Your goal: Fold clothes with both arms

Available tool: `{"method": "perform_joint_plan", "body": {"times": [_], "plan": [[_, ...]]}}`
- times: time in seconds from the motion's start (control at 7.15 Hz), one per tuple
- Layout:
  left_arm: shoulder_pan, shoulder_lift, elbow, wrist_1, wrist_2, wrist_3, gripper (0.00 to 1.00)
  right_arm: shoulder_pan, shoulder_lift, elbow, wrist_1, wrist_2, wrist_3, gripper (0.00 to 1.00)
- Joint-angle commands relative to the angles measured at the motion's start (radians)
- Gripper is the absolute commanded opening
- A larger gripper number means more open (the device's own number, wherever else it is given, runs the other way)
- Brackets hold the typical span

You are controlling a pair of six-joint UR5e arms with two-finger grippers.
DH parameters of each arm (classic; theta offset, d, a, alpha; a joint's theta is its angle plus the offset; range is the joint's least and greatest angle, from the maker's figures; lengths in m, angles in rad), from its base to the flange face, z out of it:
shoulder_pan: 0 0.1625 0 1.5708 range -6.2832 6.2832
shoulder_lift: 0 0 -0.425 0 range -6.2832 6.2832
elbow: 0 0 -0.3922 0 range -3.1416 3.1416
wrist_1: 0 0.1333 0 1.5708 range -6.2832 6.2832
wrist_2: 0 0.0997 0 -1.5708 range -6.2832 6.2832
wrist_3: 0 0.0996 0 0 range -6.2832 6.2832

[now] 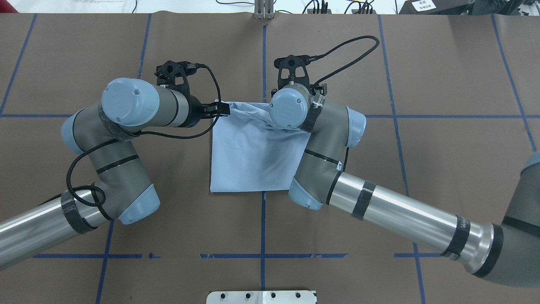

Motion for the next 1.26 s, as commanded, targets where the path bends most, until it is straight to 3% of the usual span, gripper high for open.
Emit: {"method": "perform_joint_plan", "body": {"times": [0.0,0.14,0.28,0.42,0.56,0.84,1.12], "plan": [[0.0,0.007,-0.002,0.0,0.0,-0.001,1.0,0.063,0.048,0.003,0.045,0.182,-0.041,1.0],[0.0,0.007,-0.002,-0.002,0.0,0.0,1.0,0.061,0.047,0.08,-0.04,0.247,-0.025,1.0],[0.0,0.007,-0.002,-0.002,0.0,-0.001,1.0,0.039,0.032,0.197,-0.191,0.249,0.054,1.0],[0.0,0.007,-0.002,-0.002,0.0,-0.001,1.0,-0.003,-0.012,0.287,-0.25,0.226,0.074,1.0],[0.0,0.007,-0.002,-0.002,0.0,-0.001,1.0,-0.064,-0.074,0.342,-0.254,0.133,0.074,1.0],[0.001,0.008,-0.001,-0.002,0.0,0.0,1.0,-0.136,-0.137,0.364,-0.252,0.042,0.074,1.0],[0.001,0.008,-0.001,-0.002,0.0,-0.001,1.0,-0.166,-0.142,0.349,-0.254,0.025,0.074,1.0]]}}
